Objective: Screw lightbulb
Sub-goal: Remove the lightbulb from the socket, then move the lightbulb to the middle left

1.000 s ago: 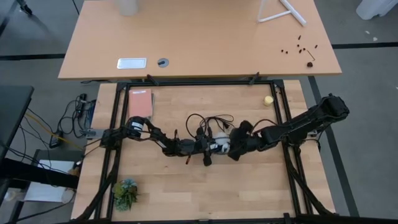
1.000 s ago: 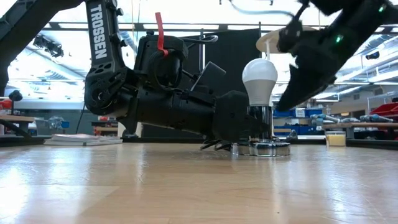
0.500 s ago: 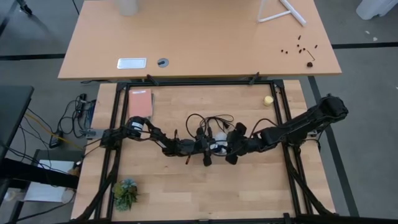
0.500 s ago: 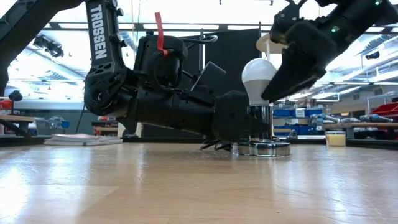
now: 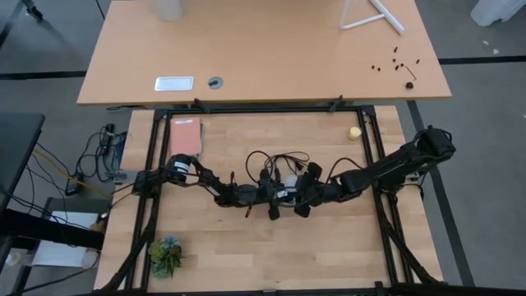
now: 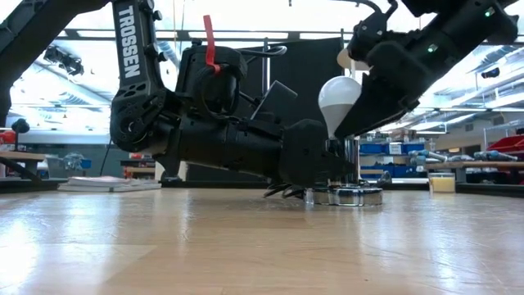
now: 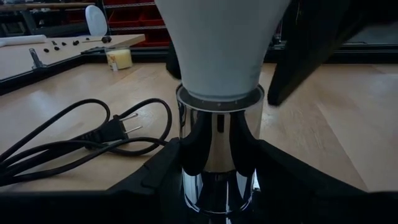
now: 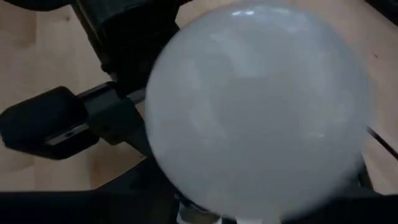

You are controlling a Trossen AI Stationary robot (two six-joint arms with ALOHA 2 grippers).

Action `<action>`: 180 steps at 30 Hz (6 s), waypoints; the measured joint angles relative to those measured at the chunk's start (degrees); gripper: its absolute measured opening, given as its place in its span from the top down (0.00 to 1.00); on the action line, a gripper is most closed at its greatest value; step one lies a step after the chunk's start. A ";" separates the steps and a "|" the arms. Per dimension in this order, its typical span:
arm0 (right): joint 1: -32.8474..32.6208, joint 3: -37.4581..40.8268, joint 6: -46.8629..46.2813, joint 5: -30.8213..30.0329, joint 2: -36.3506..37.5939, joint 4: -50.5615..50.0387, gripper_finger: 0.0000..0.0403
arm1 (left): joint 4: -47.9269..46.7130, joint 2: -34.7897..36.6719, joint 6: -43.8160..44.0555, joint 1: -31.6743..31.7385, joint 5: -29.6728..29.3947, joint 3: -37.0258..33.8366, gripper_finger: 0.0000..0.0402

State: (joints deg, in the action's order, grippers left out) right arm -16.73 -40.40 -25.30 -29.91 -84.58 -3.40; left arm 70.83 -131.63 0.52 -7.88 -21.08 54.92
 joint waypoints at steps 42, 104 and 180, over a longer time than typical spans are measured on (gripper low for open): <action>0.12 0.07 -5.92 -3.38 5.01 -17.68 0.43 | 0.00 0.00 -0.07 0.00 0.26 0.04 0.54; -2.43 5.07 -10.69 -2.45 11.96 -0.61 0.58 | 0.58 0.49 -6.86 -2.19 -0.10 -0.16 0.30; -12.09 13.79 -10.22 -16.52 13.27 11.59 0.58 | -39.88 13.51 -4.57 -0.74 -12.03 3.34 0.49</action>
State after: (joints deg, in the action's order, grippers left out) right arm -28.82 -26.61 -35.52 -46.43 -71.31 8.19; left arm 30.95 -118.13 -4.05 -8.62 -33.11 58.26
